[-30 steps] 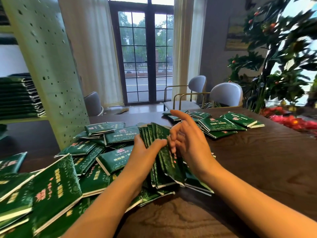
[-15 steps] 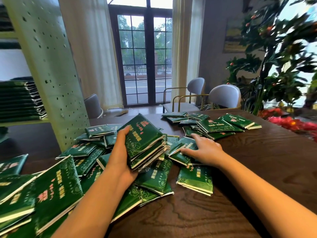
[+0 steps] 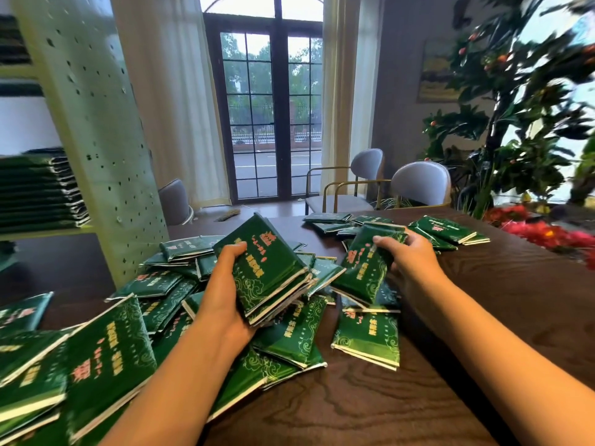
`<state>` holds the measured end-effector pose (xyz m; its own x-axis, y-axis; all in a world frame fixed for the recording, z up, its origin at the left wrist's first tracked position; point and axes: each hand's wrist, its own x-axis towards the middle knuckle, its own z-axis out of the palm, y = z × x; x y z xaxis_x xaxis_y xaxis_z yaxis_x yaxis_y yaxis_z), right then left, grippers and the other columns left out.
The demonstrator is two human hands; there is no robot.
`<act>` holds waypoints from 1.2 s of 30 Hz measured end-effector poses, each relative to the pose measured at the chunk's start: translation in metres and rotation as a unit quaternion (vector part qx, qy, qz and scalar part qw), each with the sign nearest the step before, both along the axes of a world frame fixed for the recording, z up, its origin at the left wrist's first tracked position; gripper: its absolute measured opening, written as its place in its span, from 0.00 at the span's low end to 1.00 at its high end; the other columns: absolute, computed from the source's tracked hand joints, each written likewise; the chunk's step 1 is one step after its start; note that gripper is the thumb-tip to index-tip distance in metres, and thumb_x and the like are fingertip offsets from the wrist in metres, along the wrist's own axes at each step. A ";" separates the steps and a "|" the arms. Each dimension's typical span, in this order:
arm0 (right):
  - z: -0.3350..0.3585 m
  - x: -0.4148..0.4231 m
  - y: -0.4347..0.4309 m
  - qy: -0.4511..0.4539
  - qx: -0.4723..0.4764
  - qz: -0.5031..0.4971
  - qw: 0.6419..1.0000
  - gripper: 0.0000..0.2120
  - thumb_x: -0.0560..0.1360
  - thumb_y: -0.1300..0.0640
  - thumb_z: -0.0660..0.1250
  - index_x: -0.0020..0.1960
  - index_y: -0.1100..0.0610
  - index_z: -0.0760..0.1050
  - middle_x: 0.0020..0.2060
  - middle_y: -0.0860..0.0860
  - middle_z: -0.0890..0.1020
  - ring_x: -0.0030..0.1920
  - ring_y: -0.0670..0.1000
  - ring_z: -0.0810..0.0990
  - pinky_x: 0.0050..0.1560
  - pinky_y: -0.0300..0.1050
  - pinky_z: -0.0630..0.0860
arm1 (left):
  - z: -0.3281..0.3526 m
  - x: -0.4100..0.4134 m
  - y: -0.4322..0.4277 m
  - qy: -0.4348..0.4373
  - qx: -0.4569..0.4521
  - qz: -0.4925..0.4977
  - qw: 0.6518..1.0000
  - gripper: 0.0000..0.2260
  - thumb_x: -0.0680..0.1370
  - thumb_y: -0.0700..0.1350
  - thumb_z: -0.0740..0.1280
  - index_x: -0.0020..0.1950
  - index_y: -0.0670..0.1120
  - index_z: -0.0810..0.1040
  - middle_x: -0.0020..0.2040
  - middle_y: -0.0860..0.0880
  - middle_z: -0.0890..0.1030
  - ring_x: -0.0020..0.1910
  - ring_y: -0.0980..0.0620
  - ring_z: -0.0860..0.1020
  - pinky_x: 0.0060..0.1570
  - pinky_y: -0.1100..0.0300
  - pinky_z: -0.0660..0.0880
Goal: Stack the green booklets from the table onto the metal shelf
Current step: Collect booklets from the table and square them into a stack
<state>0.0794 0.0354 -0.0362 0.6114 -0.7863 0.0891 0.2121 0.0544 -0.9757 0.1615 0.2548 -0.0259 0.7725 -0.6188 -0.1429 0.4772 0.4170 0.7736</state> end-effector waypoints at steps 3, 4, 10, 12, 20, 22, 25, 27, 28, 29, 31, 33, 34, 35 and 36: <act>0.004 -0.002 0.002 -0.043 0.074 -0.027 0.996 0.08 0.75 0.64 0.66 0.40 0.58 0.69 0.21 0.50 0.78 0.21 0.46 0.77 0.22 0.38 0.75 | 0.001 -0.002 0.000 -0.003 0.004 -0.002 1.000 0.11 0.77 0.52 0.64 0.46 0.45 0.78 0.34 0.44 0.83 0.29 0.46 0.82 0.26 0.49 0.80; 0.005 -0.002 0.004 -0.068 0.091 -0.026 0.993 0.08 0.76 0.65 0.65 0.40 0.58 0.69 0.20 0.49 0.78 0.21 0.46 0.77 0.22 0.39 0.76 | 0.001 -0.002 0.000 -0.005 0.008 0.000 1.000 0.11 0.77 0.52 0.64 0.46 0.45 0.78 0.34 0.44 0.83 0.29 0.45 0.82 0.27 0.49 0.80; 0.012 -0.005 0.010 -0.120 0.124 -0.015 0.985 0.06 0.76 0.65 0.64 0.42 0.56 0.72 0.24 0.49 0.80 0.25 0.47 0.80 0.26 0.42 0.79 | -0.003 -0.001 -0.003 -0.016 0.049 0.007 0.999 0.10 0.77 0.50 0.66 0.49 0.44 0.79 0.37 0.43 0.84 0.33 0.44 0.82 0.32 0.43 0.79; 0.013 -0.004 0.011 -0.136 0.145 0.023 0.980 0.04 0.75 0.64 0.65 0.45 0.57 0.74 0.31 0.53 0.82 0.28 0.49 0.81 0.33 0.47 0.81 | -0.006 0.001 -0.005 -0.032 0.074 0.020 0.997 0.14 0.76 0.49 0.67 0.56 0.42 0.78 0.43 0.40 0.84 0.35 0.43 0.83 0.36 0.40 0.79; 0.021 -0.006 0.030 -0.148 0.156 0.168 0.962 0.24 0.75 0.71 0.61 0.66 0.52 0.69 0.32 0.54 0.83 0.28 0.48 0.82 0.23 0.36 0.75 | -0.011 0.002 -0.009 -0.051 0.101 0.048 0.992 0.25 0.73 0.48 0.71 0.67 0.40 0.71 0.48 0.38 0.82 0.37 0.43 0.83 0.35 0.49 0.82; 0.018 -0.002 0.034 -0.142 0.149 0.180 0.962 0.19 0.75 0.72 0.61 0.62 0.57 0.73 0.36 0.56 0.83 0.31 0.49 0.82 0.28 0.39 0.79 | -0.011 0.001 -0.009 -0.064 0.095 0.049 0.992 0.27 0.71 0.49 0.72 0.67 0.41 0.71 0.47 0.40 0.83 0.38 0.43 0.83 0.37 0.48 0.82; 0.014 0.002 0.038 -0.118 0.120 0.161 0.973 0.07 0.75 0.70 0.62 0.49 0.63 0.77 0.34 0.55 0.83 0.32 0.48 0.82 0.34 0.39 0.80 | -0.009 -0.001 -0.009 -0.095 0.081 0.051 0.991 0.35 0.63 0.54 0.75 0.67 0.44 0.72 0.51 0.42 0.84 0.44 0.44 0.84 0.43 0.48 0.82; 0.010 0.003 0.038 -0.096 0.089 0.144 0.981 0.05 0.75 0.67 0.63 0.48 0.62 0.77 0.34 0.53 0.83 0.34 0.48 0.82 0.36 0.39 0.79 | -0.009 -0.002 -0.010 -0.116 0.083 0.054 0.988 0.39 0.58 0.55 0.76 0.66 0.45 0.71 0.52 0.43 0.84 0.47 0.44 0.84 0.48 0.47 0.81; 0.007 0.004 0.037 -0.084 0.074 0.141 0.984 0.05 0.76 0.66 0.63 0.49 0.60 0.77 0.36 0.53 0.83 0.36 0.48 0.81 0.40 0.40 0.78 | -0.009 -0.002 -0.010 -0.121 0.085 0.058 0.987 0.40 0.56 0.54 0.76 0.66 0.45 0.71 0.52 0.43 0.84 0.47 0.44 0.84 0.49 0.46 0.80; 0.005 0.005 0.037 -0.074 0.062 0.140 0.986 0.05 0.76 0.65 0.64 0.49 0.59 0.76 0.39 0.53 0.83 0.39 0.50 0.80 0.44 0.43 0.76 | -0.011 -0.002 -0.011 -0.127 0.088 0.061 0.986 0.40 0.56 0.54 0.77 0.66 0.44 0.71 0.52 0.43 0.84 0.48 0.44 0.84 0.51 0.46 0.80; 0.003 0.006 0.041 -0.064 0.047 0.142 0.987 0.05 0.77 0.64 0.63 0.51 0.58 0.74 0.41 0.54 0.81 0.42 0.51 0.79 0.45 0.44 0.75 | -0.012 -0.002 -0.011 -0.142 0.094 0.065 0.983 0.39 0.57 0.52 0.77 0.65 0.45 0.71 0.52 0.43 0.84 0.48 0.44 0.84 0.53 0.45 0.79; 0.004 0.007 0.047 -0.070 0.040 0.149 0.986 0.08 0.76 0.66 0.63 0.54 0.58 0.71 0.44 0.55 0.81 0.40 0.50 0.81 0.39 0.41 0.79 | -0.012 -0.003 -0.011 -0.154 0.102 0.068 0.980 0.39 0.56 0.53 0.77 0.65 0.45 0.71 0.53 0.44 0.84 0.50 0.44 0.83 0.56 0.44 0.78; 0.003 0.007 0.048 -0.069 0.033 0.153 0.985 0.11 0.76 0.66 0.64 0.57 0.58 0.70 0.45 0.57 0.81 0.39 0.50 0.82 0.38 0.41 0.80 | -0.012 -0.003 -0.011 -0.155 0.105 0.072 0.980 0.39 0.55 0.53 0.77 0.65 0.46 0.71 0.53 0.44 0.84 0.50 0.44 0.83 0.56 0.44 0.77; 0.003 0.006 0.049 -0.063 0.019 0.160 0.985 0.15 0.75 0.67 0.65 0.60 0.56 0.69 0.47 0.58 0.81 0.39 0.51 0.82 0.37 0.42 0.80 | -0.012 -0.002 -0.011 -0.154 0.104 0.076 0.980 0.37 0.56 0.52 0.76 0.64 0.46 0.72 0.52 0.44 0.84 0.49 0.44 0.83 0.55 0.45 0.78; 0.003 0.005 0.047 -0.052 -0.002 0.165 0.985 0.19 0.75 0.67 0.66 0.62 0.54 0.68 0.49 0.58 0.80 0.40 0.51 0.82 0.37 0.41 0.79 | -0.012 -0.001 -0.010 -0.153 0.100 0.081 0.980 0.35 0.58 0.51 0.76 0.63 0.45 0.72 0.52 0.44 0.84 0.48 0.44 0.84 0.52 0.46 0.79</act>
